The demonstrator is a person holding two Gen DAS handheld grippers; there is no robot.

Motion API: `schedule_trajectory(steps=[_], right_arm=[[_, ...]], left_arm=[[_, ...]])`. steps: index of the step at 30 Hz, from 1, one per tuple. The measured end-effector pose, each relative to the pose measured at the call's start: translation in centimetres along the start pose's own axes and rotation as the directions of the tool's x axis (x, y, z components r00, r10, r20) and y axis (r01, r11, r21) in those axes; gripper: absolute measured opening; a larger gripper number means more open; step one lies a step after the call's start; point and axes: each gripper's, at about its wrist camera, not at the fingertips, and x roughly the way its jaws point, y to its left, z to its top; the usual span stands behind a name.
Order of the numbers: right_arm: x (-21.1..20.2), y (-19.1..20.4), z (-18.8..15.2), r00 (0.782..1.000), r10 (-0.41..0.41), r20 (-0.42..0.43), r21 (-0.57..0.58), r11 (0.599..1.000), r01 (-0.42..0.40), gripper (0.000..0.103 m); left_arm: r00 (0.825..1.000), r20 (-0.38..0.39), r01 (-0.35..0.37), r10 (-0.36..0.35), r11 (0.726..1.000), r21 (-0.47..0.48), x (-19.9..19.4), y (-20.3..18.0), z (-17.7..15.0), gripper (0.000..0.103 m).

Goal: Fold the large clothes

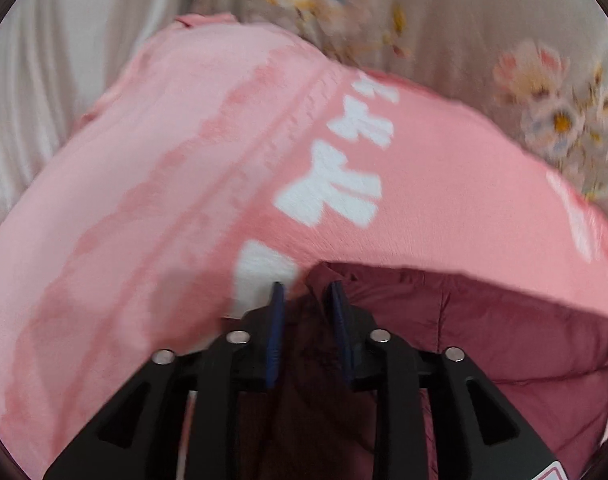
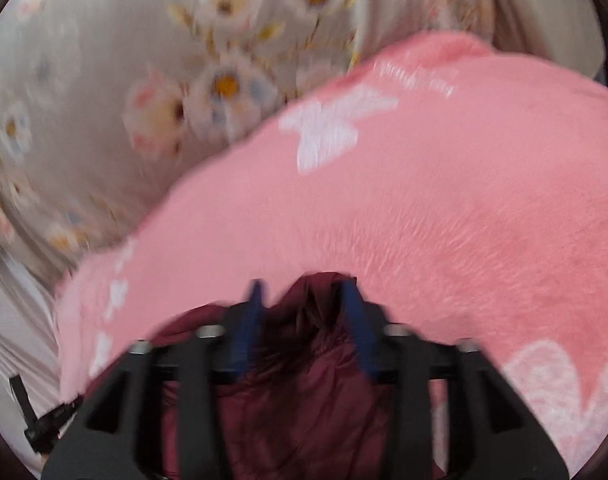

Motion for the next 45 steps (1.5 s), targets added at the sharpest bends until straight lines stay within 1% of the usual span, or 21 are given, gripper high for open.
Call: schedule_trajectory(steps=[2,3,4,5,6,7,8,10,12,13,15,16,19,24,29,36,45], right_arm=[[-2.5,1.3,0.2,0.998,0.008,0.064,-0.075,0.997,-0.003,0.063],[-3.4,2.3,0.1,0.997,0.012,0.080,-0.124,0.992,-0.002,0.063],[-3.6,3.5,-0.2,0.998,0.024,0.061,-0.176,0.984,-0.013,0.063],[-3.0,4.7,-0.6,0.999,0.032,0.020,-0.219,0.975,-0.027,0.059],[-2.2,6.3,-1.4,0.998,0.046,-0.040,-0.268,0.962,-0.055,0.055],[-1.5,7.5,-2.3,0.995,0.061,-0.085,-0.293,0.952,-0.083,0.046],[-0.8,8.7,-3.2,0.989,0.072,-0.131,-0.315,0.942,-0.111,0.037],[1.1,11.6,-5.5,0.970,0.079,-0.229,-0.374,0.913,-0.162,0.031],[2.2,13.4,-7.5,0.959,0.072,-0.275,-0.408,0.894,-0.184,0.030],[3.2,14.3,-8.3,0.948,0.071,-0.311,-0.416,0.886,-0.203,0.030],[4.7,15.4,-9.2,0.931,0.079,-0.356,-0.403,0.886,-0.229,0.030],[5.3,15.6,-9.5,0.925,0.074,-0.374,-0.401,0.886,-0.233,0.030],[7.4,15.8,-9.7,0.917,0.047,-0.395,-0.400,0.890,-0.218,0.030],[9.7,15.0,-10.3,0.915,0.034,-0.402,-0.363,0.912,-0.193,0.028],[10.6,15.5,-11.5,0.924,-0.002,-0.383,-0.406,0.899,-0.167,0.028],[11.1,15.7,-12.0,0.927,-0.027,-0.375,-0.431,0.890,-0.149,0.028],[11.2,15.7,-12.0,0.927,-0.021,-0.376,-0.426,0.892,-0.152,0.028]], left_arm=[[0.999,0.044,0.002,-0.002,1.000,-0.005,-2.4,0.3,0.8,0.027],[0.998,0.063,0.011,-0.012,1.000,0.008,-3.6,0.0,1.1,0.027],[0.996,0.079,0.029,-0.032,0.999,0.039,-4.8,-0.9,1.4,0.027],[0.995,0.083,0.042,-0.049,0.996,0.082,-5.8,-2.3,1.5,0.027],[0.995,0.079,0.055,-0.064,0.992,0.116,-6.3,-3.6,1.4,0.027],[0.994,0.060,0.079,-0.090,0.983,0.167,-6.6,-5.7,1.0,0.027],[0.993,0.042,0.100,-0.110,0.975,0.197,-6.7,-7.2,0.6,0.027],[0.987,-0.016,0.157,-0.158,0.955,0.253,-5.9,-10.8,-0.6,0.027],[0.983,-0.070,0.181,-0.167,0.938,0.297,-4.5,-13.6,-2.1,0.027],[0.980,-0.101,0.193,-0.170,0.932,0.307,-3.6,-14.8,-2.9,0.027],[0.972,-0.153,0.218,-0.178,0.926,0.308,-1.5,-16.5,-4.2,0.027],[0.973,-0.159,0.210,-0.167,0.928,0.307,-0.9,-16.9,-4.5,0.027],[0.980,-0.149,0.174,-0.133,0.934,0.311,0.7,-17.5,-4.9,0.027],[0.981,-0.137,0.169,-0.134,0.943,0.285,2.6,-17.1,-5.0,0.027],[0.989,-0.097,0.140,-0.116,0.944,0.299,3.3,-17.5,-5.3,0.027],[0.994,-0.068,0.101,-0.083,0.939,0.328,3.8,-18.1,-5.7,0.027],[0.998,-0.053,0.059,-0.042,0.931,0.361,3.8,-18.7,-5.8,0.027]])
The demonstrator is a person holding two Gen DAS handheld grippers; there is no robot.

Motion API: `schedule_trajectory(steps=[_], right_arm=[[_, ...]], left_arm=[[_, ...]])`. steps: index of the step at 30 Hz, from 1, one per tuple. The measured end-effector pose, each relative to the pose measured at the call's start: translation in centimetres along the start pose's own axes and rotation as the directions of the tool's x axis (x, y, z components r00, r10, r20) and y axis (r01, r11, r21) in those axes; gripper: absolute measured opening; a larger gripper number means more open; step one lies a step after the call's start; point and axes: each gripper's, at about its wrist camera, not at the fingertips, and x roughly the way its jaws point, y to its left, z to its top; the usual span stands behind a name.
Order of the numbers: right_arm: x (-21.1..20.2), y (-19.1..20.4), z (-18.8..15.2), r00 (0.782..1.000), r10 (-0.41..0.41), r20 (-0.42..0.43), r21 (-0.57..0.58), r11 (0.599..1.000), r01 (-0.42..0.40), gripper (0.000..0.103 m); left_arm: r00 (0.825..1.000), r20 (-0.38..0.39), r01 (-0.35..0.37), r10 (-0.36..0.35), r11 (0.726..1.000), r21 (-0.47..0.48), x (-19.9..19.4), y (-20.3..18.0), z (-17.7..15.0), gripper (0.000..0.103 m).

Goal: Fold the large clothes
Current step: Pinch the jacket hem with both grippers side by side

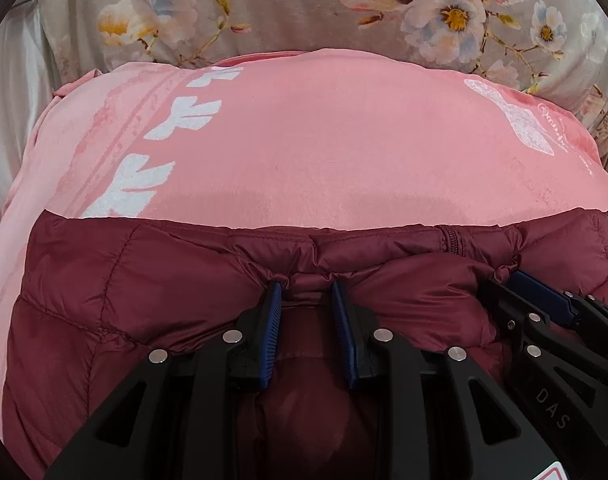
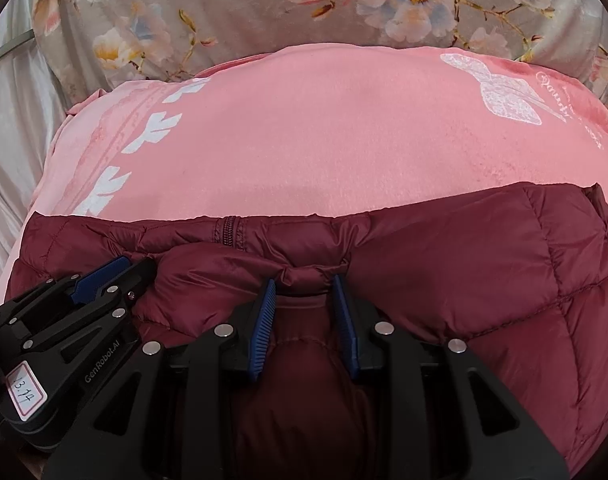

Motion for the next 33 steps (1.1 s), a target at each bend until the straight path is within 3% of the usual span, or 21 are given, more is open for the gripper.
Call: schedule_trajectory(steps=[4,8,10,15,21,33], right_arm=[[-4.4,-0.2,-1.0,0.996,-0.041,0.075,0.052,0.998,0.037,0.030],[-8.6,-0.1,-3.7,0.996,-0.009,0.085,0.062,0.998,0.004,0.030],[-9.5,0.2,-5.2,0.998,0.008,0.069,0.051,0.999,-0.012,0.026],[-9.4,1.2,-7.6,0.999,-0.019,0.040,0.009,1.000,0.019,0.021],[-8.2,2.0,-9.1,0.995,-0.083,0.058,-0.042,0.995,0.086,0.021],[-7.7,1.2,-9.1,0.997,-0.058,0.040,-0.019,0.998,0.059,0.021]], left_arm=[[1.000,-0.001,-0.028,0.028,1.000,-0.001,-2.4,0.0,-0.4,0.028],[0.999,0.021,0.047,-0.047,0.999,-0.024,-8.0,-0.7,-2.6,0.027],[0.998,0.010,0.065,-0.064,0.998,-0.022,-9.2,-1.6,-4.0,0.015],[0.998,-0.035,0.043,-0.045,0.998,-0.049,-8.6,-2.8,-6.6,0.010],[1.000,-0.017,0.009,-0.010,0.999,-0.035,-7.5,-3.2,-7.9,0.010],[1.000,0.022,-0.021,0.021,1.000,-0.022,-7.0,-3.5,-8.7,0.010]])
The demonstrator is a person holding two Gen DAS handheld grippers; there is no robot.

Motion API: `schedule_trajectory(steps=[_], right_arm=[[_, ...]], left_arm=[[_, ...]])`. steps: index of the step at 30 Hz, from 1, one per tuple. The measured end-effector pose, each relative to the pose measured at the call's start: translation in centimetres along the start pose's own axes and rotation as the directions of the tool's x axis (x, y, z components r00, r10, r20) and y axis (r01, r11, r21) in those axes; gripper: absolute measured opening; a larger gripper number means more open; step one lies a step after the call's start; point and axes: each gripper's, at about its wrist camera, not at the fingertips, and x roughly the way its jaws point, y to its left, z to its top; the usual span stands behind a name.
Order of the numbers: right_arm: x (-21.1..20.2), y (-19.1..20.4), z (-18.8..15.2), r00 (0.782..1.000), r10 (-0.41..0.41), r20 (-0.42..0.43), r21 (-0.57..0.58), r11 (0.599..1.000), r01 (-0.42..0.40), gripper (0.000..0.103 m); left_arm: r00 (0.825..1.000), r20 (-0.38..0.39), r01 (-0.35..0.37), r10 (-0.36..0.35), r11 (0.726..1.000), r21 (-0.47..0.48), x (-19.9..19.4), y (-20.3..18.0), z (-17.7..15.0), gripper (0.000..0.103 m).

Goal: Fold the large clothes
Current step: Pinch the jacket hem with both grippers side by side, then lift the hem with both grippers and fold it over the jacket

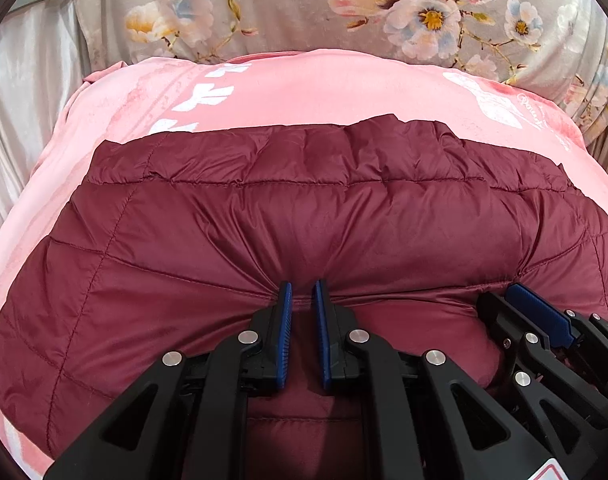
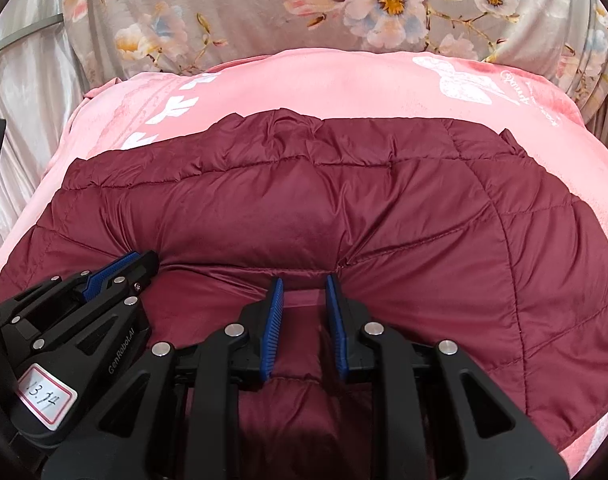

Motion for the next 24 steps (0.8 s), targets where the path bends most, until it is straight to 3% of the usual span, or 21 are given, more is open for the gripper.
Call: schedule_trajectory(steps=[9,11,13,17,21,24], right_arm=[[0.2,-0.1,-0.1,1.000,0.006,-0.001,0.004,1.000,-0.006,0.021],[0.1,-0.2,0.0,1.000,0.007,0.002,0.003,1.000,-0.007,0.021],[-0.8,-0.2,-0.1,1.000,-0.002,0.016,0.002,1.000,0.002,0.021],[-4.5,1.1,-1.6,0.998,0.053,0.038,-0.023,0.998,-0.052,0.024],[-6.5,3.3,-3.5,0.995,0.094,0.024,-0.066,0.994,-0.092,0.024],[-6.9,4.2,-4.3,0.998,0.066,0.024,-0.089,0.994,-0.063,0.023]], left_arm=[[1.000,0.001,-0.004,0.004,1.000,0.004,0.0,0.0,0.0,0.010],[0.999,0.008,0.032,-0.032,0.999,-0.025,-0.2,0.8,0.0,0.011],[0.994,-0.001,0.107,-0.108,0.988,-0.112,-1.2,2.8,-0.1,0.017],[0.975,-0.002,0.210,-0.221,0.930,-0.302,-5.1,8.9,-1.7,0.018],[0.983,-0.014,0.161,-0.181,0.904,-0.396,-8.4,15.4,-4.3,0.019],[0.988,-0.037,0.115,-0.148,0.880,-0.461,-9.7,18.5,-6.0,0.020]])
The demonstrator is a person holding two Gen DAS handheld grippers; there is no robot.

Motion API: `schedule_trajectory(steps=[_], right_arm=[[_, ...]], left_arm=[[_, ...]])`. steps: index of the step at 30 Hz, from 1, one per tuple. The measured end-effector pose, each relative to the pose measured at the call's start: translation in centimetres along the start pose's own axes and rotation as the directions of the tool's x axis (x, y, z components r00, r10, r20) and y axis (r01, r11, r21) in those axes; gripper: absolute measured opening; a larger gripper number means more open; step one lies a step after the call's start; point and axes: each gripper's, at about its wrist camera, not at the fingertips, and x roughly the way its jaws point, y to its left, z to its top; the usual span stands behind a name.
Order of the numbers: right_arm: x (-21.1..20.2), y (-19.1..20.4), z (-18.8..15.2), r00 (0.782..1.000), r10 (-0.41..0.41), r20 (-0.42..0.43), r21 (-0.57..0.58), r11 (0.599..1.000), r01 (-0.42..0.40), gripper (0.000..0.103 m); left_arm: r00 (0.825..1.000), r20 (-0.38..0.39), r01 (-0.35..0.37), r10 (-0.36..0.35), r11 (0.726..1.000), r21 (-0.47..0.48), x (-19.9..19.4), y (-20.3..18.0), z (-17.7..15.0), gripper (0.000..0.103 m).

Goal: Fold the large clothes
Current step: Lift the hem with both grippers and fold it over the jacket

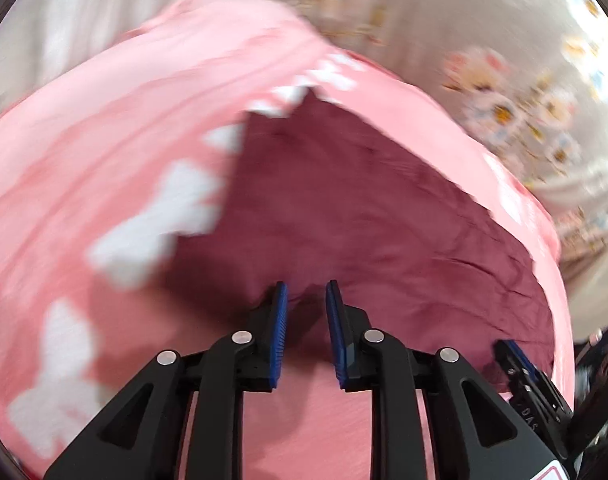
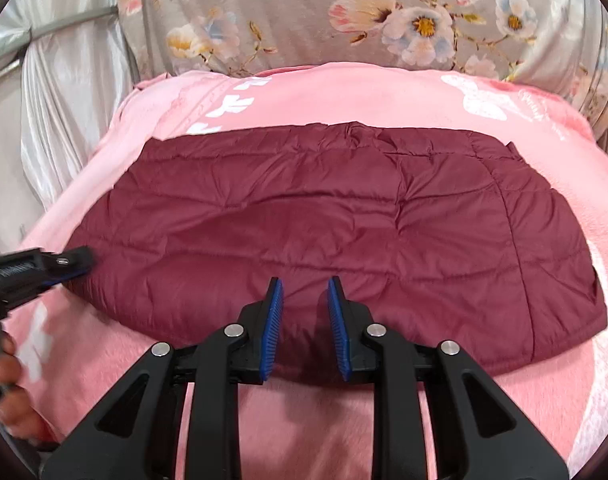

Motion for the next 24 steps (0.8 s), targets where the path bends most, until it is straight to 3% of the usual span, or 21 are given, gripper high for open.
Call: schedule_trajectory(steps=[3,4,5,9,13,20,21,22,24], right_arm=[[0.3,-0.2,-0.3,1.000,0.011,-0.014,0.021,1.000,-0.011,0.023],[0.5,-0.3,-0.4,1.000,0.018,-0.022,0.035,0.999,-0.017,0.023],[0.7,-0.5,-0.5,0.999,0.022,-0.026,0.041,0.999,-0.021,0.023],[1.1,-0.6,-0.8,0.999,0.020,-0.034,0.038,0.999,-0.019,0.023],[1.4,-0.4,-1.0,0.999,0.009,-0.035,0.032,0.999,-0.008,0.023],[1.6,-0.4,-1.2,0.999,0.007,-0.035,0.029,1.000,-0.006,0.022],[1.6,-0.4,-1.2,0.999,0.008,-0.036,0.030,1.000,-0.007,0.022],[1.6,-0.4,-1.1,0.999,0.009,-0.036,0.031,0.999,-0.008,0.022],[1.4,-0.6,-1.1,0.999,0.016,-0.039,0.043,0.999,-0.014,0.022]], left_arm=[[1.000,0.015,0.003,-0.002,0.999,-0.036,-1.3,2.1,-0.1,0.024],[1.000,0.009,-0.004,0.004,0.999,-0.041,-1.1,2.3,-0.1,0.037],[1.000,0.001,-0.013,0.014,0.998,-0.053,-0.8,2.5,0.0,0.042],[1.000,-0.010,0.015,-0.017,0.986,-0.164,-0.3,4.1,-0.1,0.043],[0.993,-0.055,0.089,-0.104,0.969,-0.229,1.3,4.7,0.2,0.045],[0.982,-0.049,0.163,-0.181,0.956,-0.245,3.1,3.2,1.3,0.046],[0.982,-0.044,0.170,-0.185,0.959,-0.227,3.2,2.7,1.5,0.041],[0.983,-0.040,0.169,-0.181,0.963,-0.209,3.0,2.2,1.7,0.027],[0.984,-0.022,0.170,-0.175,0.973,-0.157,2.2,1.0,2.0,0.010]])
